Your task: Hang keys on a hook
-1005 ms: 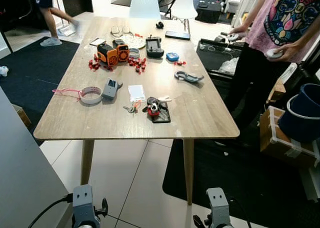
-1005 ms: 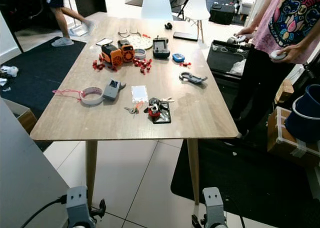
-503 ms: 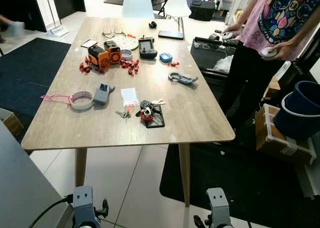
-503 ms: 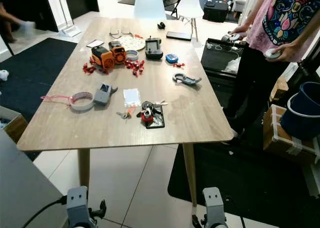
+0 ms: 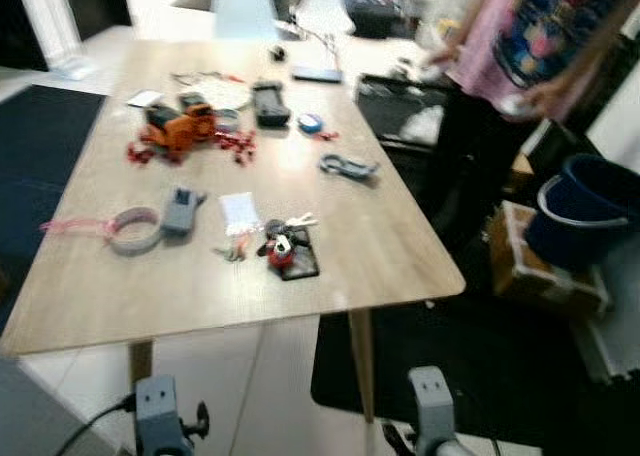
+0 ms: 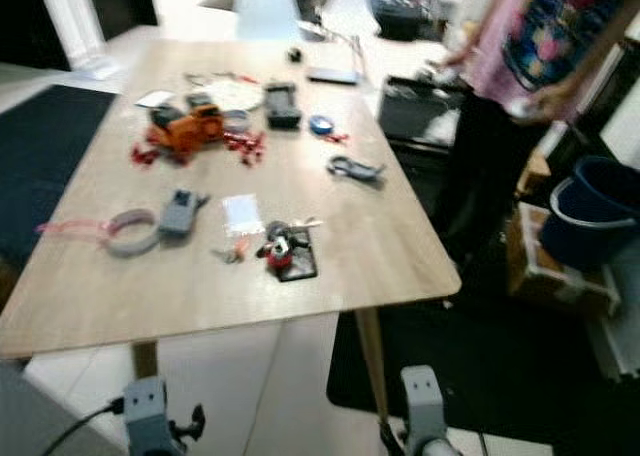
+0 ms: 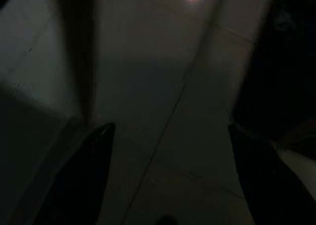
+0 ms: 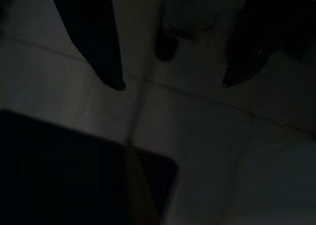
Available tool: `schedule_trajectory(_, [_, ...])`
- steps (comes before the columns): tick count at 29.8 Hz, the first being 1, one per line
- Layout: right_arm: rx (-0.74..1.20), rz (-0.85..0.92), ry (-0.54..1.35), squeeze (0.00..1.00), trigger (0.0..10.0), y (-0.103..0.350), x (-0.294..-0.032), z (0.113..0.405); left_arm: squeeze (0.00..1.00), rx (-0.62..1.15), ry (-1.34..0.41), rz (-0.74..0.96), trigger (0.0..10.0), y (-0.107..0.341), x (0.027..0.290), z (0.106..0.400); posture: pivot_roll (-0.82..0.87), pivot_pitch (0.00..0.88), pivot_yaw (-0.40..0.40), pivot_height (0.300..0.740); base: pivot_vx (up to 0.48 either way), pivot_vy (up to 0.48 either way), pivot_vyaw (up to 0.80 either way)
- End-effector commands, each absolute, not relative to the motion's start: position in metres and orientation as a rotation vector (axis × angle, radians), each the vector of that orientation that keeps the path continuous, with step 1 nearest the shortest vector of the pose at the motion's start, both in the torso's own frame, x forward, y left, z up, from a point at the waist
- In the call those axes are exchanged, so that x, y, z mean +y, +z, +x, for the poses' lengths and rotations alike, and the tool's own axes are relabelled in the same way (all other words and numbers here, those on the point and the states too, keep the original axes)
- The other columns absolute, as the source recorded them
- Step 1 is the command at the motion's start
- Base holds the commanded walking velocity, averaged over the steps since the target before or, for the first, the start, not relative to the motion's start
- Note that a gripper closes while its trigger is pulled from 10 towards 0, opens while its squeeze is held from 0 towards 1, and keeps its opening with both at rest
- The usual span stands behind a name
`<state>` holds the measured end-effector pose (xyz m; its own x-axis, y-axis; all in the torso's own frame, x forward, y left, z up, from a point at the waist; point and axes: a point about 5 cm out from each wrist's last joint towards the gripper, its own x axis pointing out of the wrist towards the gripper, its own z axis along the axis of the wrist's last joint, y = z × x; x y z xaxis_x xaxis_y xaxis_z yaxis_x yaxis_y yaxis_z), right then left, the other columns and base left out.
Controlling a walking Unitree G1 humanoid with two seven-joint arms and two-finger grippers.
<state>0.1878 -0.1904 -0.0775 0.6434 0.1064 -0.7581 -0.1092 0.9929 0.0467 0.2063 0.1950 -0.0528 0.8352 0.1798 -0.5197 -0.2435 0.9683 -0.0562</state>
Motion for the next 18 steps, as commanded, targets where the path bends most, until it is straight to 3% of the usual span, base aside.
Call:
schedule_trajectory(1, [0.825, 0.002, 0.145, 0.00, 10.0, -0.0719, -0.1821, 0.2001, 0.00, 0.594, 0.270, -0.115, 10.0, -0.0615, 0.2044, 0.1907, 0.08, 0.030, -0.050, 0.740, 0.000, 0.000, 0.00])
schedule_trajectory(18, [0.826, 0.004, 0.149, 0.00, 10.0, -0.0715, -0.1810, 0.2014, 0.00, 0.586, 0.332, -0.148, 10.0, -0.0612, 0.2114, 0.1890, 0.08, 0.028, -0.049, 0.740, 0.000, 0.000, 0.00])
